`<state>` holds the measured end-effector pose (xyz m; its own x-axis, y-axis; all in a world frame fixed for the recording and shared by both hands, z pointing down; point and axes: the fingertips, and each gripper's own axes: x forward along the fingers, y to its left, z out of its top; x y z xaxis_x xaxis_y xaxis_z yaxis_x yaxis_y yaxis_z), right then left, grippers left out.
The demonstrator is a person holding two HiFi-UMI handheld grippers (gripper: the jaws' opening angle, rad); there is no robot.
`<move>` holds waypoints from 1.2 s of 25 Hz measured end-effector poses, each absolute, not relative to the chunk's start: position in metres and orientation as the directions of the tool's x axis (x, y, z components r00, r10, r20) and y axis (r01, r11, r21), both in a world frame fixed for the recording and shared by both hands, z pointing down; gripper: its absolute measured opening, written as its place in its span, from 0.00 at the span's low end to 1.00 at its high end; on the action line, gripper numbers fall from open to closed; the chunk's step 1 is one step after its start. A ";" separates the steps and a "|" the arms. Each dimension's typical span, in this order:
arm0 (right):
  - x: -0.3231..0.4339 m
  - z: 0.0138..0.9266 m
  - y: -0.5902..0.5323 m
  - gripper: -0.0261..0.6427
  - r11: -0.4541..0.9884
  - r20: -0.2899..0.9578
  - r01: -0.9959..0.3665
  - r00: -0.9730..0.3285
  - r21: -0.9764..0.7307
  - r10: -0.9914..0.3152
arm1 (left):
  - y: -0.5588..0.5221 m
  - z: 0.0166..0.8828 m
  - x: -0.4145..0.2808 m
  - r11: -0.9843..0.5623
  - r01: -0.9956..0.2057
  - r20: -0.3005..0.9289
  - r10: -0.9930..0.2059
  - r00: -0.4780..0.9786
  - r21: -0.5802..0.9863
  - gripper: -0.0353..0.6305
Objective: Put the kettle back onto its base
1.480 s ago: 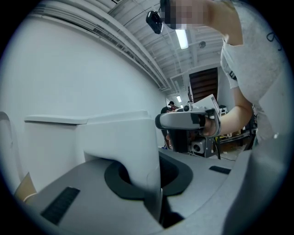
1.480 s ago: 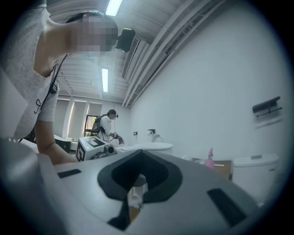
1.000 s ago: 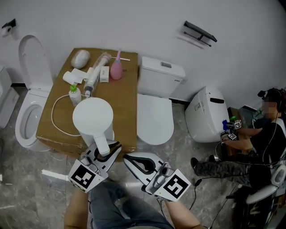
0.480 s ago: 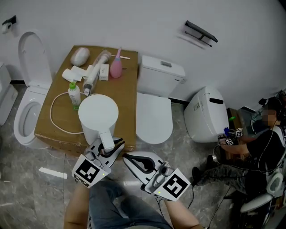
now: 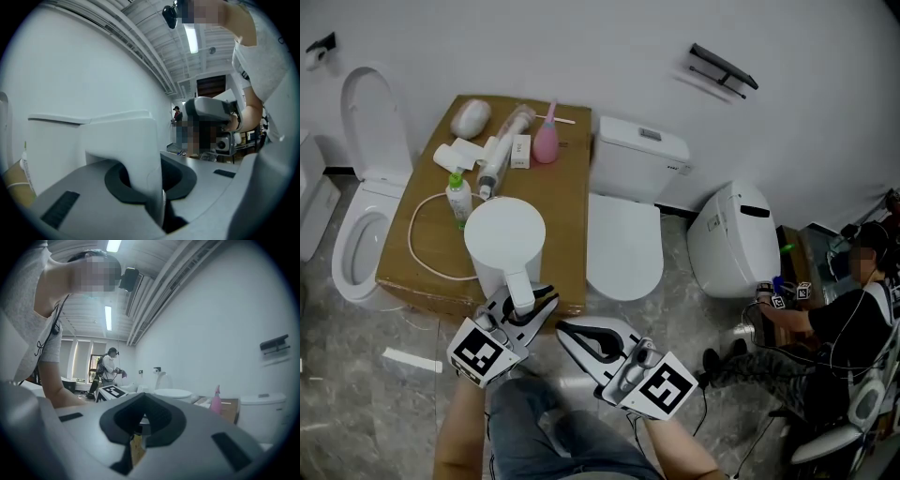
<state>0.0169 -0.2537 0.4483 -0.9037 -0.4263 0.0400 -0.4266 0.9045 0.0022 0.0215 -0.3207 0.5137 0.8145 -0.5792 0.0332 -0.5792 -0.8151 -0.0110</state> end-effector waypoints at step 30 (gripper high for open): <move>-0.017 0.414 -0.246 0.05 0.919 0.053 -0.393 -0.919 -0.037 -0.391 | -0.290 0.512 -0.042 -0.821 -0.567 0.192 -0.568 0.801 -0.062 0.28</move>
<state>-0.0168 -0.2462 0.4137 -0.9191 -0.3906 0.0530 -0.3926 0.9189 -0.0372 -0.0424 -0.2899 0.5117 0.8005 -0.5675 0.1924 -0.5672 -0.8212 -0.0622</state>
